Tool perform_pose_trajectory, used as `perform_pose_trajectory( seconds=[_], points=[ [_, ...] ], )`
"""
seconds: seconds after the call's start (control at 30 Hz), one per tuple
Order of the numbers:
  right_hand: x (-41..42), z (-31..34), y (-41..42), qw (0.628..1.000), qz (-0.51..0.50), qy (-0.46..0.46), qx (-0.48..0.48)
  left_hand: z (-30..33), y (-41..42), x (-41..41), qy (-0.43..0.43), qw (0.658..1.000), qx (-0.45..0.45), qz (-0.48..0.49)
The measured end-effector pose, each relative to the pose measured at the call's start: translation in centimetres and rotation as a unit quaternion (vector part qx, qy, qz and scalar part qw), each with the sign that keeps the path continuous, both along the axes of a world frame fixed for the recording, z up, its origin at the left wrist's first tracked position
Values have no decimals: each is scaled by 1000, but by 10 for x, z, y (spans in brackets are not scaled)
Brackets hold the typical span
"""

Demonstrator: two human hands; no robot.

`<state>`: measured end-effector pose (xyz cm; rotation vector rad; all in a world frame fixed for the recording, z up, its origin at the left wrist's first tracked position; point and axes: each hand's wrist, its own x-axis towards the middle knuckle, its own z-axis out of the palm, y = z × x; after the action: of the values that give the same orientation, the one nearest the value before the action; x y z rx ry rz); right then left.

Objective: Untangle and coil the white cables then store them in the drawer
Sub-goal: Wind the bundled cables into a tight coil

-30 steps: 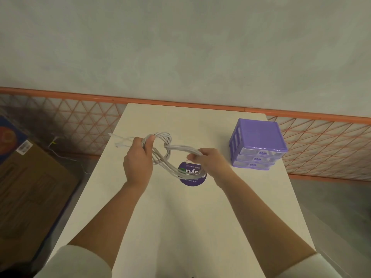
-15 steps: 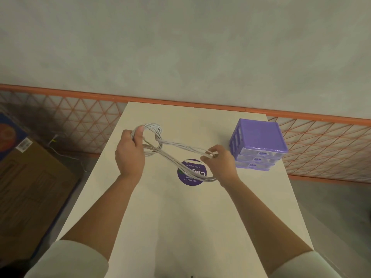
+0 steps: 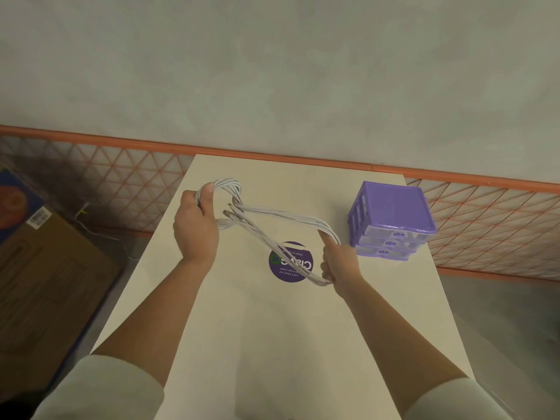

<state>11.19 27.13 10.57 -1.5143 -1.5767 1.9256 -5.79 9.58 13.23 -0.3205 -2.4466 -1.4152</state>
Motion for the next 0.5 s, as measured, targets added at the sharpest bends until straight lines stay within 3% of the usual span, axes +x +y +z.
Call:
perform_pose_trajectory(
  seconds=[0.07,0.17,0.3,0.5],
  points=[
    [3,-1,4,989,71,-65,113,0,-1,0,-3,1000,9,4],
    [11,-9,6,930,162,-140,300,2,-2,-5,-9,999,31,14],
    [20,-18,-2,911,188,-152,333,4,-1,-4,-13,999,49,1],
    [13,-17,-18,839,388,-230,306,5,6,11,-51,991,119,34]
  ],
)
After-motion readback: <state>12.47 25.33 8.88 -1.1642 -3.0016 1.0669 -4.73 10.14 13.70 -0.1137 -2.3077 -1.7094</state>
